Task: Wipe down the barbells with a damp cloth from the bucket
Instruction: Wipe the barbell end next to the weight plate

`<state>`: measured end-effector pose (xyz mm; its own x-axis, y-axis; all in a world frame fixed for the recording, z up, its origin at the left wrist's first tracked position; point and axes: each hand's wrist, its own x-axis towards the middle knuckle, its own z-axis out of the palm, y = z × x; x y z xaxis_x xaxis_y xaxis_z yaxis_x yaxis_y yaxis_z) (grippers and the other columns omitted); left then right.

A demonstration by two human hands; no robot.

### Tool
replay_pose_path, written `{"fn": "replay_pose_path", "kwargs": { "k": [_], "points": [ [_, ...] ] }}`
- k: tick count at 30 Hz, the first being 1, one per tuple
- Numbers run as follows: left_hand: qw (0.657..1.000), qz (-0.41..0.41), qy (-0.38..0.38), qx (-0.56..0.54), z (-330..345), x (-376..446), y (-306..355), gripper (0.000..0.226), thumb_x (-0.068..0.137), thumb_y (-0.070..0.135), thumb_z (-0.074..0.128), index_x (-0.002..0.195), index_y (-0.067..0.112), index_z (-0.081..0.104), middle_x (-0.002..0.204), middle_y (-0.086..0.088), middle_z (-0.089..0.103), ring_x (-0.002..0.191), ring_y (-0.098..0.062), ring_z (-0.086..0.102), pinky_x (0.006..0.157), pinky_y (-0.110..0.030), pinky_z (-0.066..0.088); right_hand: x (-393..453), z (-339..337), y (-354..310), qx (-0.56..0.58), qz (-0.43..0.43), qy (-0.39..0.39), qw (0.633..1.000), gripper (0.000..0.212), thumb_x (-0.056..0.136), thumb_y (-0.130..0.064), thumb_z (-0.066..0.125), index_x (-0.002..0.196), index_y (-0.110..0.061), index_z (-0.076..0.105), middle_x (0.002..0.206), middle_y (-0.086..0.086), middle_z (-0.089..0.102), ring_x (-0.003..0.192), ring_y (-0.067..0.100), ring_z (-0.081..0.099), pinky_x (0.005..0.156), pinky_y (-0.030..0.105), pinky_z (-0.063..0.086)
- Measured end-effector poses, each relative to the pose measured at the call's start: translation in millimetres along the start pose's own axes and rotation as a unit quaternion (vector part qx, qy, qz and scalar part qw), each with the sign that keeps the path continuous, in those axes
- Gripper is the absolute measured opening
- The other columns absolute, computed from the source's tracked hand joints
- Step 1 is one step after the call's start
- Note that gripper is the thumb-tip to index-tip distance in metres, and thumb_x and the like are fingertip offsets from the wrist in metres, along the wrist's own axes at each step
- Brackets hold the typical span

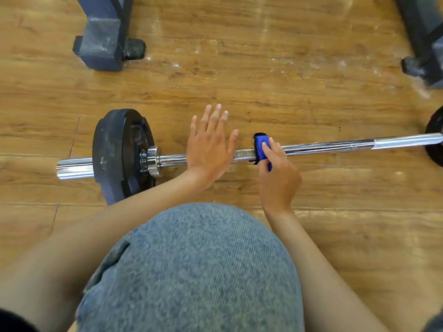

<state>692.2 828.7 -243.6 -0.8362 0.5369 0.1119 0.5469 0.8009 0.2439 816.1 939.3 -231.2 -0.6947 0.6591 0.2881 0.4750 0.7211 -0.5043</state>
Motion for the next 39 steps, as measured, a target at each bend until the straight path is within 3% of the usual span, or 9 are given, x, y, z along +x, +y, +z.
{"fn": "replay_pose_path", "kwargs": {
  "k": [6, 10, 14, 18, 22, 26, 30, 34, 39],
  "points": [
    [0.999, 0.019, 0.021, 0.014, 1, -9, 1, 0.060, 0.109, 0.052, 0.020, 0.152, 0.019, 0.043, 0.166, -0.002, 0.030, 0.156, -0.020, 0.019, 0.126, -0.050, 0.016, -16, 6, 14, 0.012, -0.087, -0.027, 0.996, 0.033, 0.091, -0.008, 0.065, 0.123, -0.016, 0.072, 0.140, -0.002, 0.062, 0.134, 0.021, 0.052, 0.104, 0.042, 0.039],
    [1.000, 0.012, 0.021, 0.009, 1, -2, -1, 0.060, 0.108, 0.050, 0.020, 0.151, 0.016, 0.045, 0.165, -0.004, 0.032, 0.156, -0.021, 0.020, 0.126, -0.048, 0.016, -11, 9, 25, 0.056, -0.118, -0.081, 0.988, 0.042, 0.098, -0.003, 0.059, 0.138, -0.015, 0.062, 0.162, 0.005, 0.034, 0.155, 0.023, 0.019, 0.125, 0.046, 0.014],
    [1.000, 0.014, 0.022, 0.008, 1, 9, -4, 0.061, 0.107, 0.050, 0.020, 0.150, 0.016, 0.047, 0.164, -0.004, 0.034, 0.155, -0.021, 0.022, 0.126, -0.047, 0.016, 0, 8, 27, 0.091, -0.127, -0.112, 0.981, 0.060, 0.090, 0.023, 0.048, 0.142, -0.006, 0.057, 0.159, 0.008, 0.040, 0.152, 0.023, 0.027, 0.123, 0.043, 0.028],
    [1.000, 0.010, 0.015, -0.008, 0, 21, -5, 0.061, 0.107, 0.050, 0.021, 0.148, 0.015, 0.048, 0.164, -0.004, 0.035, 0.155, -0.020, 0.022, 0.126, -0.045, 0.017, 22, 3, 24, 0.063, -0.087, -0.041, 0.993, 0.064, 0.087, 0.020, 0.042, 0.144, -0.005, 0.054, 0.158, 0.004, 0.042, 0.150, 0.018, 0.031, 0.117, 0.023, 0.031],
    [1.000, 0.012, 0.025, 0.005, 0, 35, -8, 0.059, 0.107, 0.048, 0.024, 0.146, 0.014, 0.051, 0.163, -0.005, 0.036, 0.154, -0.020, 0.024, 0.126, -0.045, 0.020, 24, 24, 5, -0.039, -0.103, -0.063, 0.992, 0.069, 0.084, 0.020, 0.048, 0.149, -0.003, 0.045, 0.160, 0.006, 0.039, 0.150, 0.025, 0.032, 0.117, 0.045, 0.038],
    [0.999, -0.010, 0.030, 0.043, 1, 42, -6, 0.061, 0.108, 0.049, 0.020, 0.151, 0.015, 0.045, 0.166, -0.005, 0.030, 0.156, -0.020, 0.018, 0.126, -0.048, 0.015, 27, 31, 9, -0.069, -0.225, -0.099, 0.967, 0.061, 0.088, 0.013, 0.048, 0.147, -0.002, 0.049, 0.156, 0.009, 0.044, 0.147, 0.029, 0.036, 0.117, 0.048, 0.037],
    [0.999, 0.005, 0.006, 0.053, 4, 49, -9, 0.067, 0.107, 0.052, 0.011, 0.160, 0.015, 0.029, 0.169, -0.003, 0.020, 0.158, -0.020, 0.008, 0.127, -0.050, 0.010, 44, 41, -5, -0.055, -0.019, -0.061, 0.996, 0.066, 0.087, 0.021, 0.045, 0.150, 0.000, 0.044, 0.160, 0.011, 0.038, 0.152, 0.031, 0.026, 0.121, 0.048, 0.030],
    [0.999, -0.003, 0.004, 0.040, 3, 70, -13, 0.068, 0.107, 0.052, 0.013, 0.159, 0.012, 0.030, 0.169, -0.004, 0.023, 0.158, -0.020, 0.010, 0.127, -0.048, 0.010, 40, 60, -25, -0.042, -0.132, -0.074, 0.988, 0.061, 0.089, 0.016, 0.051, 0.147, -0.002, 0.049, 0.157, 0.009, 0.043, 0.150, 0.032, 0.031, 0.120, 0.044, 0.031],
    [0.999, 0.007, -0.010, 0.034, 5, 101, -20, 0.068, 0.107, 0.053, 0.014, 0.159, 0.014, 0.031, 0.169, -0.002, 0.023, 0.158, -0.019, 0.009, 0.128, -0.046, 0.008, 80, 64, -18, -0.051, -0.023, -0.074, 0.996, 0.066, 0.089, 0.022, 0.045, 0.150, -0.002, 0.044, 0.161, 0.007, 0.037, 0.154, 0.029, 0.019, 0.123, 0.044, 0.025]
  ]
}}
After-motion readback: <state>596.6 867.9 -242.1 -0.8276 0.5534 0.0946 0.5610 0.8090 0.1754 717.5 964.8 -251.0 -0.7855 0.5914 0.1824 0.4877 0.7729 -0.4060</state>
